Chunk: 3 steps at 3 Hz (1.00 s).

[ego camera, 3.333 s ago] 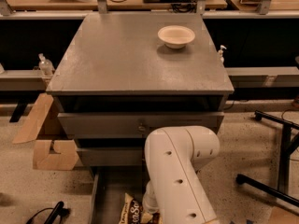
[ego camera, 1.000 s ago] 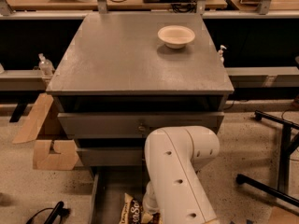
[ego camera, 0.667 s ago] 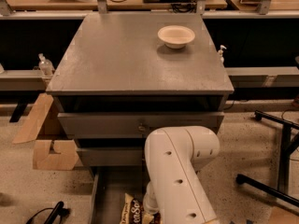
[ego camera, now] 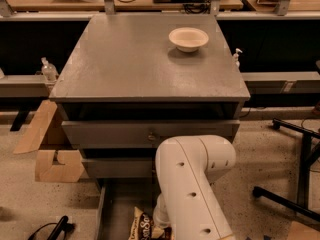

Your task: Pick brown chip bag from bottom drawer and place on counter

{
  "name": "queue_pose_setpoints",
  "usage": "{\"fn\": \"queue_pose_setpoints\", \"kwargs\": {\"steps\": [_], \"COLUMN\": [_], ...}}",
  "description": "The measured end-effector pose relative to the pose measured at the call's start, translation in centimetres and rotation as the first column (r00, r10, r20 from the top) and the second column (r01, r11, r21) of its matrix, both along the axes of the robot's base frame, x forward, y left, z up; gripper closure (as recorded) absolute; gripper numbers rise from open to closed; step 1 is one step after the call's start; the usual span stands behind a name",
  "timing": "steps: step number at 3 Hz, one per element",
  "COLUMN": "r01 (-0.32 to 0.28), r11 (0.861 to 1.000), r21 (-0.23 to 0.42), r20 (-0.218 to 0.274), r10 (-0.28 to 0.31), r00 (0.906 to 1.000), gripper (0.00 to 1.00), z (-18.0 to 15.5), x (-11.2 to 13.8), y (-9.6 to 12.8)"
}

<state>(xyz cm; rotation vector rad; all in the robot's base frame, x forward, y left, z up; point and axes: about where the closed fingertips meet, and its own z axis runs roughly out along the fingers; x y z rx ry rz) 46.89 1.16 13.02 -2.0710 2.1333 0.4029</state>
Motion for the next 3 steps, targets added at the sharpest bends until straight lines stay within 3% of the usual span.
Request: {"fn": "queue_pose_setpoints", "kwargs": {"steps": [1,2,3], "r01": [0.000,0.012,0.156], "r11": [1.000,0.999,0.986], "r21": [0.000,-0.037,-0.061], "r20": [0.000,0.055,0.231], "r10": [0.000,-0.010,-0.138], "r00": [1.0000,0.9984,0.9631], "gripper": [1.00,1.00,1.00], "z": [0.2,3.8,12.3], "x": [0.0,0.5,7.2], "y": [0.0,0.7,1.2]}}
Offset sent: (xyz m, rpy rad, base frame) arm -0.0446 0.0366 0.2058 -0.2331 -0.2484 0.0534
